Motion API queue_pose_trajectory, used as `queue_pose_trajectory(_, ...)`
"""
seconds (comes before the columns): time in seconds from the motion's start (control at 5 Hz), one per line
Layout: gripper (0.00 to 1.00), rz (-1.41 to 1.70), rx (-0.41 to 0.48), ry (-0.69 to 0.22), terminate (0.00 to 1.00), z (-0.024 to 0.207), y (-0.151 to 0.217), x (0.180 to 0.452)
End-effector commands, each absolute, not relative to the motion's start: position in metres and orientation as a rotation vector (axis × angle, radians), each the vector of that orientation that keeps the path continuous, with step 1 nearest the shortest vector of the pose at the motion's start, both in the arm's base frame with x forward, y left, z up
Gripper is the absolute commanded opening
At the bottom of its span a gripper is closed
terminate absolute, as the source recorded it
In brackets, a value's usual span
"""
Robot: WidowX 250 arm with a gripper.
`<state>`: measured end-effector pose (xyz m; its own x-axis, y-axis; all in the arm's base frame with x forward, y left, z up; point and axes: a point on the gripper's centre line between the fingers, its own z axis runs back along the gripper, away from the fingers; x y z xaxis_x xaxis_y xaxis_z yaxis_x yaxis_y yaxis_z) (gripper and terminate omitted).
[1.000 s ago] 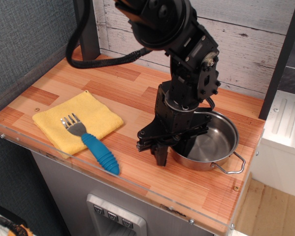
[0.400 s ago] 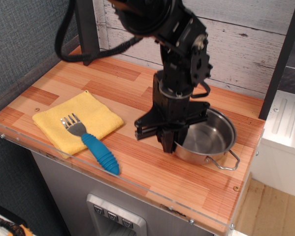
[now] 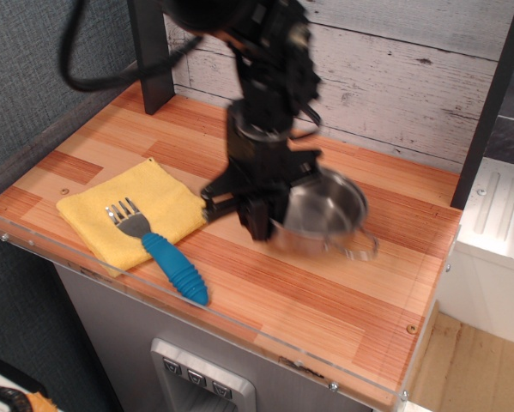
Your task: Move silver pot right above yellow cloth.
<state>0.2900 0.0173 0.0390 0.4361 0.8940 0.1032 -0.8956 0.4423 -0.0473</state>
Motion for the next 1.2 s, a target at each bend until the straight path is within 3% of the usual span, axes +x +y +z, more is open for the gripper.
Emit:
queue_pose_trajectory(0.0, 0.0, 1.268, -0.063, -0.244, 0.0, 0.059, 0.046, 0.301)
queue_pose_trajectory(0.6, 0.0, 1.358, -0.032, -0.284, 0.0, 0.046, 0.074, 0.322)
queue_pose_trajectory(1.0, 0.0, 1.385, -0.004, -0.262, 0.0, 0.032, 0.092, 0.318)
